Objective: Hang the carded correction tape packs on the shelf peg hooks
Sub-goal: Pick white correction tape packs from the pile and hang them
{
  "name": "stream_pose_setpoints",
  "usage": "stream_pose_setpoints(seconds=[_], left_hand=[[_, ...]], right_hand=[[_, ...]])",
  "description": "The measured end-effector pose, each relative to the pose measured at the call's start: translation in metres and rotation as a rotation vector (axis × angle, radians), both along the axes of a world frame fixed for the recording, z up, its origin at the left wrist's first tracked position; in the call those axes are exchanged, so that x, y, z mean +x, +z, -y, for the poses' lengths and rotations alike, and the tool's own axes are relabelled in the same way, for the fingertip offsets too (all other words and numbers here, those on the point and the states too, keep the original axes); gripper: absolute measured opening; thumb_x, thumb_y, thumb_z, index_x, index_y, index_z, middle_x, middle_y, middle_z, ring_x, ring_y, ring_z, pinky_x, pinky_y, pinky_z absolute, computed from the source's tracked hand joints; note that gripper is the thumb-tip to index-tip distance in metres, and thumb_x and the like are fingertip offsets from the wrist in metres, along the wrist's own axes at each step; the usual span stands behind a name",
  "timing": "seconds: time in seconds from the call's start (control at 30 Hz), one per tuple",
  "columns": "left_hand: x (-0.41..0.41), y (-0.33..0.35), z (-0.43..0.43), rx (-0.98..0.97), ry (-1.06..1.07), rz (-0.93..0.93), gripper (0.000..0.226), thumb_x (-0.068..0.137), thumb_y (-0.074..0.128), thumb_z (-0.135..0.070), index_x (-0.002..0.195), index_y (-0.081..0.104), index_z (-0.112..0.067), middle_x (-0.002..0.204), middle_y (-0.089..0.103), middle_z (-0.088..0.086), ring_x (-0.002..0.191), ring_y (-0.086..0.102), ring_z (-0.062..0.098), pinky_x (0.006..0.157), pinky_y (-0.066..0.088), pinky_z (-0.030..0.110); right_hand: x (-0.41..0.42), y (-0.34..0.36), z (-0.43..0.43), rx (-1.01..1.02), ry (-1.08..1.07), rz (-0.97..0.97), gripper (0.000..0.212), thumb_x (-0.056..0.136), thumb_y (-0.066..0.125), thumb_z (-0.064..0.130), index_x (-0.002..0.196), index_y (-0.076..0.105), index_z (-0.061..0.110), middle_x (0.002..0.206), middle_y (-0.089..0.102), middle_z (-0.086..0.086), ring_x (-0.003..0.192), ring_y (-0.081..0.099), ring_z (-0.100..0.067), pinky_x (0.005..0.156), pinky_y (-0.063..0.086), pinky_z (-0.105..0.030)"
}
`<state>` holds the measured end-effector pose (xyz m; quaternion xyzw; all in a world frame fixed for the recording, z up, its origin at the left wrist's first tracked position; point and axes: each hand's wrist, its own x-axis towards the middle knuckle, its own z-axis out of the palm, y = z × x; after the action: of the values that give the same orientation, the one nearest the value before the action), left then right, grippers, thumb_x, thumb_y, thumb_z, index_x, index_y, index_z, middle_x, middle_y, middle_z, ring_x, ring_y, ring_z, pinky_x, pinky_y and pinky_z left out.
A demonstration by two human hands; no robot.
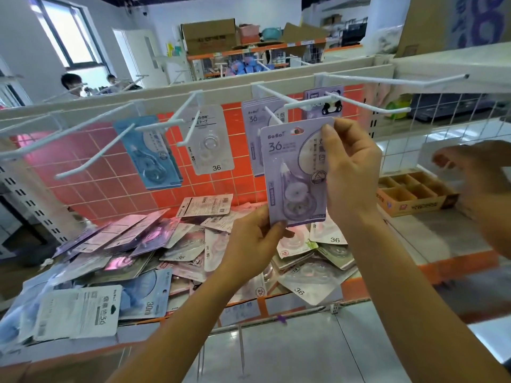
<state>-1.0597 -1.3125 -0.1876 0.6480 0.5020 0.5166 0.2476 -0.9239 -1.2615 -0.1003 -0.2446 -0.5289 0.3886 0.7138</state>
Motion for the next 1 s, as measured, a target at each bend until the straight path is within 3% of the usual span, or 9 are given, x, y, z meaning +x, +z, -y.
stream_pose_setpoints(seconds=[0.17,0.27,0.33,0.43,0.57,0.7,0.87,1.0], left_hand=[[-0.003,-0.002,-0.009,-0.020,0.041,-0.011,0.020,0.095,0.054,-0.004,0.111,0.062,-0.012,0.097,0.071,0.004,0.079,0.073,0.013,0.075,0.060,0.035],[-0.001,-0.001,-0.017,-0.073,0.060,0.068,0.022,0.094,0.054,0.000,0.102,0.061,-0.019,0.095,0.072,0.006,0.077,0.073,0.014,0.074,0.059,0.029],[-0.005,-0.006,-0.029,-0.103,0.110,0.074,0.018,0.093,0.056,-0.005,0.095,0.061,-0.023,0.091,0.073,0.005,0.077,0.073,0.015,0.073,0.060,0.034],[-0.014,-0.008,-0.053,-0.124,0.180,0.021,0.011,0.088,0.058,-0.015,0.098,0.062,-0.013,0.088,0.073,0.008,0.079,0.073,0.018,0.075,0.058,0.050],[-0.023,0.005,-0.084,-0.182,0.277,-0.114,0.011,0.090,0.055,-0.008,0.100,0.058,-0.009,0.090,0.072,0.007,0.079,0.072,0.020,0.075,0.057,0.046],[-0.038,0.008,-0.114,-0.215,0.393,-0.281,0.025,0.080,0.052,-0.026,0.093,0.060,-0.006,0.085,0.071,0.011,0.078,0.068,0.031,0.072,0.056,0.047],[-0.042,0.016,-0.134,-0.255,0.435,-0.370,0.020,0.087,0.055,-0.019,0.088,0.063,-0.001,0.083,0.070,0.016,0.078,0.067,0.034,0.071,0.055,0.045],[-0.041,0.020,-0.137,-0.273,0.419,-0.405,0.022,0.089,0.053,-0.019,0.087,0.065,0.000,0.084,0.070,0.017,0.079,0.066,0.035,0.072,0.055,0.042]], right_hand=[[-0.002,-0.006,-0.012,-0.025,0.006,0.087,0.016,0.092,0.056,0.005,0.091,0.061,0.020,0.086,0.067,0.003,0.081,0.065,-0.011,0.073,0.056,-0.029],[-0.007,-0.017,-0.026,-0.081,0.017,0.140,0.008,0.091,0.060,0.012,0.092,0.061,0.019,0.088,0.068,-0.004,0.082,0.064,-0.016,0.076,0.056,-0.038],[-0.011,-0.025,-0.038,-0.119,0.029,0.149,0.003,0.091,0.063,0.018,0.093,0.063,0.016,0.088,0.068,-0.007,0.080,0.062,-0.017,0.076,0.055,-0.041],[-0.020,-0.027,-0.056,-0.120,-0.009,0.170,0.006,0.090,0.064,0.019,0.088,0.064,0.013,0.079,0.065,-0.002,0.071,0.058,-0.010,0.070,0.052,-0.035],[-0.036,-0.021,-0.085,-0.142,-0.082,0.245,0.016,0.088,0.066,0.020,0.075,0.059,0.023,0.065,0.056,0.008,0.057,0.047,-0.003,0.059,0.042,-0.026],[-0.051,-0.016,-0.114,-0.167,-0.158,0.341,0.012,0.088,0.065,0.023,0.081,0.061,0.014,0.071,0.058,0.005,0.067,0.053,-0.010,0.064,0.044,-0.028],[-0.063,-0.012,-0.135,-0.181,-0.226,0.433,0.018,0.091,0.062,0.026,0.079,0.057,0.013,0.073,0.055,0.000,0.071,0.051,-0.017,0.063,0.034,-0.024],[-0.064,-0.009,-0.142,-0.213,-0.258,0.461,0.018,0.091,0.060,0.027,0.087,0.065,0.010,0.075,0.058,0.000,0.076,0.056,-0.019,0.069,0.048,-0.034]])
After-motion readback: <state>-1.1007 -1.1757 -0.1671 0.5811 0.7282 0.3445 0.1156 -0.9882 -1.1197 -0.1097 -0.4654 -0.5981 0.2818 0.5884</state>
